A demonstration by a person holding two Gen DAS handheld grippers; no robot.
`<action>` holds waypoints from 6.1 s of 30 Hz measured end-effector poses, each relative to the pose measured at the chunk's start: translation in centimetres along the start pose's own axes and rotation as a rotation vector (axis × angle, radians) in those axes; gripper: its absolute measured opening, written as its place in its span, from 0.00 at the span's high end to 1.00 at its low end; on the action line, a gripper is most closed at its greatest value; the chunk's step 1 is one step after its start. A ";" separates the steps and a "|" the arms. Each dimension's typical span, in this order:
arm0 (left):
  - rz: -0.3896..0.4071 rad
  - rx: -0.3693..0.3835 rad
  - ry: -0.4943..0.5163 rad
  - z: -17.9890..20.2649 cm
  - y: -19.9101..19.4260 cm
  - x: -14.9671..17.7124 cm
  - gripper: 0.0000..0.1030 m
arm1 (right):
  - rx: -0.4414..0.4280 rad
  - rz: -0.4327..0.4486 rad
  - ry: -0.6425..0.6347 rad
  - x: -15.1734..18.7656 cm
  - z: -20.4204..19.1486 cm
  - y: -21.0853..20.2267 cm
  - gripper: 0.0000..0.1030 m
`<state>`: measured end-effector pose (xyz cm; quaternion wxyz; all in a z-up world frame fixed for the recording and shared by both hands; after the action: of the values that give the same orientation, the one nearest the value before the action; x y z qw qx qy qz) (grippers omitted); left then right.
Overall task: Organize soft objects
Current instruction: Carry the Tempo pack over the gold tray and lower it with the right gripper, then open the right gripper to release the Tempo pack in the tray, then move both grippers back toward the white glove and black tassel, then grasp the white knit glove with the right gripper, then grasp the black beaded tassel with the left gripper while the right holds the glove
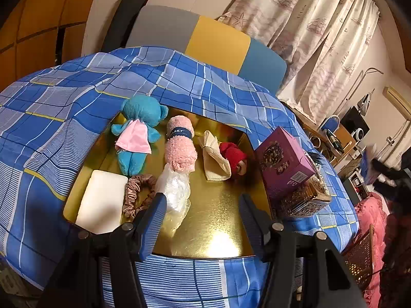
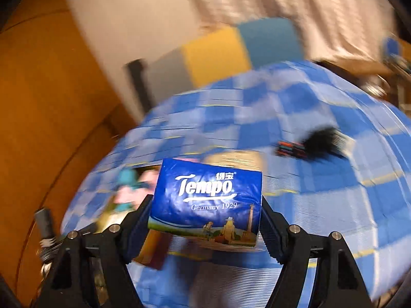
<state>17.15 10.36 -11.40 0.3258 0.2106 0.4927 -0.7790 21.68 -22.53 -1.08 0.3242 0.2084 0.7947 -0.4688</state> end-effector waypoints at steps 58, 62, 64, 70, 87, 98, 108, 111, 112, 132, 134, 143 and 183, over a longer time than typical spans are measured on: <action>0.010 -0.058 -0.102 -3.7 -1.8 -1.3 0.43 | 0.020 -0.216 -0.345 5.2 -16.3 14.4 0.13; 0.021 -0.023 -0.073 -2.6 -2.0 -1.4 0.43 | -0.048 -0.114 -0.330 4.2 -15.7 10.5 0.13; 0.029 -0.011 -0.062 -2.1 -2.1 -1.4 0.43 | -0.066 -0.030 -0.306 3.2 -14.6 7.7 0.13; 0.030 -0.030 -0.032 -0.8 -2.0 -1.3 0.43 | 0.059 0.184 -0.151 0.3 -7.9 1.8 0.11; -0.028 0.022 -0.029 3.6 0.9 -3.2 0.43 | 0.498 -0.004 0.116 0.9 17.1 4.5 0.10; -0.008 0.098 -0.062 7.0 2.4 -3.8 0.43 | 0.489 -0.093 0.041 -2.5 23.4 11.6 0.14; -0.037 0.064 -0.031 9.3 3.7 -4.2 0.43 | 0.377 -0.167 -0.116 -10.1 22.6 21.5 0.16; -0.036 0.060 -0.012 10.0 3.5 -4.5 0.43 | 0.354 -0.306 -0.075 -9.7 23.9 25.0 0.16; -0.037 0.059 -0.006 10.2 3.5 -4.6 0.43 | 0.357 -0.346 -0.069 -9.2 24.3 25.5 0.16; -0.073 0.203 0.129 19.6 6.3 -5.3 0.43 | 0.519 -0.167 0.061 -8.5 31.5 16.3 0.15; -0.075 0.211 0.137 20.6 6.4 -5.5 0.43 | 0.538 -0.249 0.063 -8.3 32.4 18.2 0.16; -0.098 0.234 0.209 25.0 7.7 -6.8 0.43 | 0.552 -0.346 0.059 -5.2 34.4 18.9 0.53; -0.482 -0.046 -0.177 32.4 42.0 -3.6 0.39 | 0.496 -0.184 0.285 1.1 36.0 6.3 0.54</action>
<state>49.46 -30.54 -21.78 0.1772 0.0108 0.5157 -0.8382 36.49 -51.24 -18.31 0.1048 0.2719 0.7092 -0.6420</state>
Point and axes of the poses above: each gripper's, at about its wrist camera, not at the fingertips, and y roughly the way its jaws point, z to its right, x to its underside, the point moved 3 cm from there along y, roughly the way its jaws point, and after that the axes turned 5 degrees about x, right-handed, at the moved point
